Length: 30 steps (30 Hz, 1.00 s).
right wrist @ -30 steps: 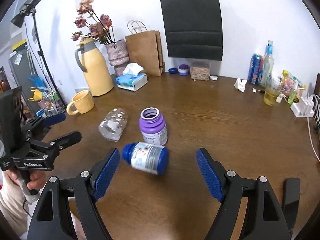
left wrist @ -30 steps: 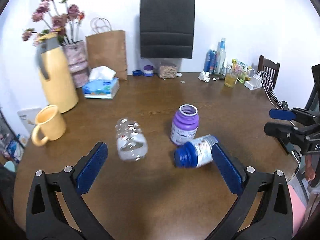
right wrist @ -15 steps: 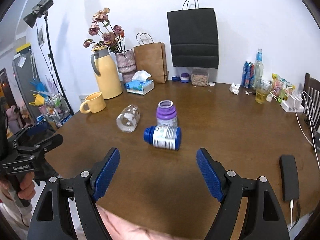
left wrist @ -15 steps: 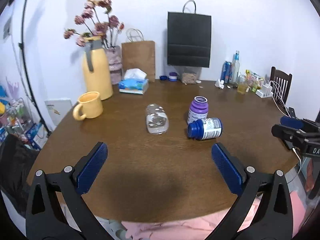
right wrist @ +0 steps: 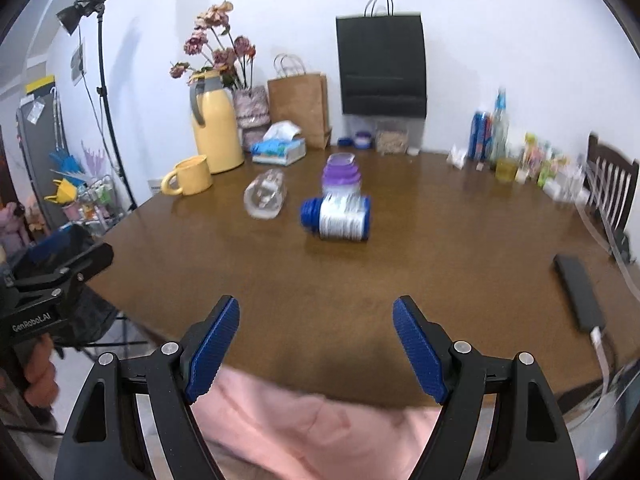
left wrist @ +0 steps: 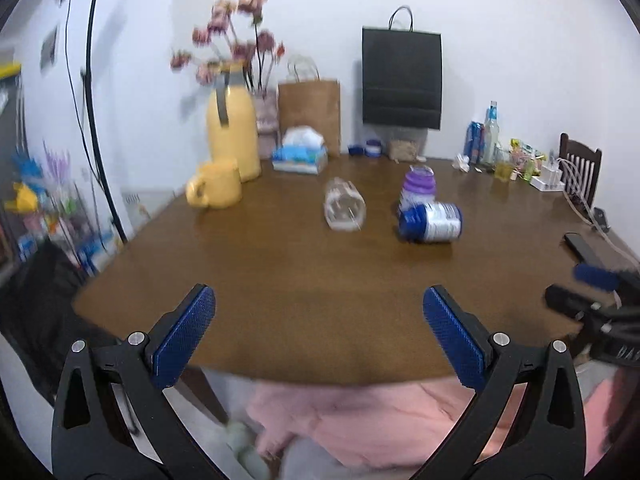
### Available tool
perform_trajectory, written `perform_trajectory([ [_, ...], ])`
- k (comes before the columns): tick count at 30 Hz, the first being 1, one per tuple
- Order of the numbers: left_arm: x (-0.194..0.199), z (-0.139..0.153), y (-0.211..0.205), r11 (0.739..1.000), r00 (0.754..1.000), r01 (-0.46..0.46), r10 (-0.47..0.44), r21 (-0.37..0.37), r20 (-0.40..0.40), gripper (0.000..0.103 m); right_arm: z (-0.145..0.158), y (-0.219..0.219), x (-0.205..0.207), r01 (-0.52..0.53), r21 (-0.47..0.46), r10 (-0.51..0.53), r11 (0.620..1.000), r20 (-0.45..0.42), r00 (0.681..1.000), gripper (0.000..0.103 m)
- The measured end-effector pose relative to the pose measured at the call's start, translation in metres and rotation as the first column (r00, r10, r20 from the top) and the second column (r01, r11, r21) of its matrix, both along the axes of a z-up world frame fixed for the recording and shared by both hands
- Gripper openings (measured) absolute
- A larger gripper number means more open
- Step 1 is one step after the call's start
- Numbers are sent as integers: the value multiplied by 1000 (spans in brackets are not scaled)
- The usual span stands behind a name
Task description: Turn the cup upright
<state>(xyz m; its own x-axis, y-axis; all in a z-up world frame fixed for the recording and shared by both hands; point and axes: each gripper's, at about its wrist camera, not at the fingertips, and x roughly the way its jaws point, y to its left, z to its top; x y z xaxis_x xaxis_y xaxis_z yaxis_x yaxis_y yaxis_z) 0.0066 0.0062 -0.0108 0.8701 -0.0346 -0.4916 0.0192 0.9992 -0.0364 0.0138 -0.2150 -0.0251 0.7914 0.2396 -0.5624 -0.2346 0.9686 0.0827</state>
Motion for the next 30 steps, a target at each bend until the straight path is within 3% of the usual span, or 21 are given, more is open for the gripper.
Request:
perform_trajectory([
  [30,-3,5,-7,999,1000,12,-12,36,8,103,-3,5,-6,7,1,-7,1000,2,1000,83],
])
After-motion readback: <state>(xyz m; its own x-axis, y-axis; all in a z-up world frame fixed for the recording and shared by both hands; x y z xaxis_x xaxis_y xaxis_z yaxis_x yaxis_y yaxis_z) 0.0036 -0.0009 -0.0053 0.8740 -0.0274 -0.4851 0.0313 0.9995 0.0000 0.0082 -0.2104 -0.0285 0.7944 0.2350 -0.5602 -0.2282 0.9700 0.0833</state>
